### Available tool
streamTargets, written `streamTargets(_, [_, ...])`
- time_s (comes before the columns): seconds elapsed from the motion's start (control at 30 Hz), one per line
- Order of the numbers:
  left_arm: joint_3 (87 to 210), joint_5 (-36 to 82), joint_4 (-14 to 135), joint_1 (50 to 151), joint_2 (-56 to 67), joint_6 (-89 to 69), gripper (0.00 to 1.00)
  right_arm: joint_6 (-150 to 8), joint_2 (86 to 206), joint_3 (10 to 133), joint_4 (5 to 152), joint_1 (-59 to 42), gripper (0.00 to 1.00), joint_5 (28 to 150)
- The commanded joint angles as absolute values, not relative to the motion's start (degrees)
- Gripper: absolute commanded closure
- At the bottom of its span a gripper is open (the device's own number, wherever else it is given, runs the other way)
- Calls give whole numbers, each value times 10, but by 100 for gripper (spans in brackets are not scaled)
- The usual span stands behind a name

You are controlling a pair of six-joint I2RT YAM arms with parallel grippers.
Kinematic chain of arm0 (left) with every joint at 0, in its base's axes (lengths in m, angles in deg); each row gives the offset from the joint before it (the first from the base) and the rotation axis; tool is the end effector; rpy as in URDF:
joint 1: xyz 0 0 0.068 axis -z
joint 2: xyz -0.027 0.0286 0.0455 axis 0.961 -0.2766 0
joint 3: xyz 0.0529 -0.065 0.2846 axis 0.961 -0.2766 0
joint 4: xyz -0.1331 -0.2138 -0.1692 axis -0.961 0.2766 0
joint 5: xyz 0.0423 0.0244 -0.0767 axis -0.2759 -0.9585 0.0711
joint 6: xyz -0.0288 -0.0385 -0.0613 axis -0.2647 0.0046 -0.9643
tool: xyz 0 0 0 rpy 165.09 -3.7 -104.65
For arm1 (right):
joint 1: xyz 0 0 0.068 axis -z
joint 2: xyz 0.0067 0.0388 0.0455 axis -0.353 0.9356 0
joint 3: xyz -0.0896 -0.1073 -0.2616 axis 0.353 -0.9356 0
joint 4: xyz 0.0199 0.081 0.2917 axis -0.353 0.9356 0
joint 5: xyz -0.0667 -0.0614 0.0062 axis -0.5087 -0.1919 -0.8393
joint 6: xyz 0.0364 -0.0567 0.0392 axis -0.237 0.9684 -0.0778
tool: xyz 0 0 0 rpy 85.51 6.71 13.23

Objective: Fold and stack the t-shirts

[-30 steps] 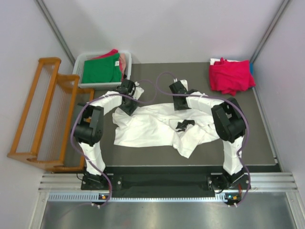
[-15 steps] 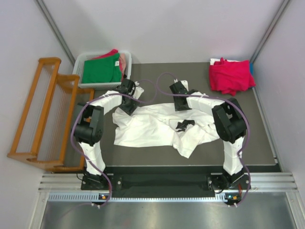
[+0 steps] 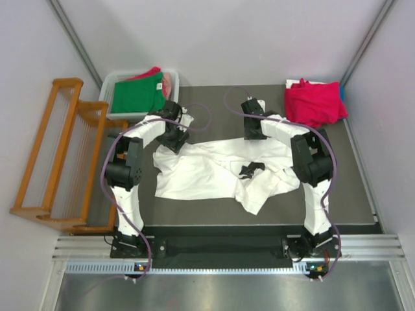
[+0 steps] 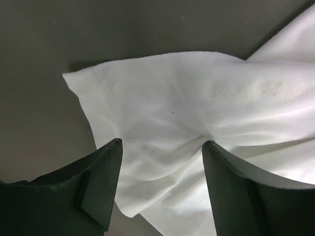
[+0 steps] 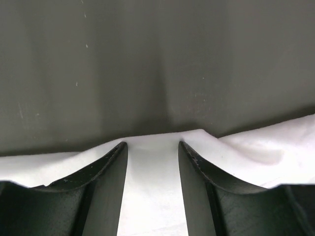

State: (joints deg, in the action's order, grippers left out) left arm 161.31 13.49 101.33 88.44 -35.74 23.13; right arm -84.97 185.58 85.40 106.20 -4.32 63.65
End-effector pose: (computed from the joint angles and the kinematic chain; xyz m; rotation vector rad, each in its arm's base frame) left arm 0.4597 -0.1174 0.1419 0.8611 2.6549 0.0632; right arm 0.4758 0.1990 0.1460 0.0204 2.5306 -0.1009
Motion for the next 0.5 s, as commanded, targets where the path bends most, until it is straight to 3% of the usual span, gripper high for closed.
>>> streamTargets(0.0, [1639, 109, 978, 868, -416, 226, 30, -856, 1859, 881, 1059, -46, 53, 644])
streamTargets(0.23, [1651, 95, 959, 867, -443, 231, 30, -854, 1873, 879, 1050, -39, 53, 646])
streamTargets(0.47, [1699, 88, 957, 861, -476, 232, 30, -854, 1928, 960, 1057, -11, 54, 653])
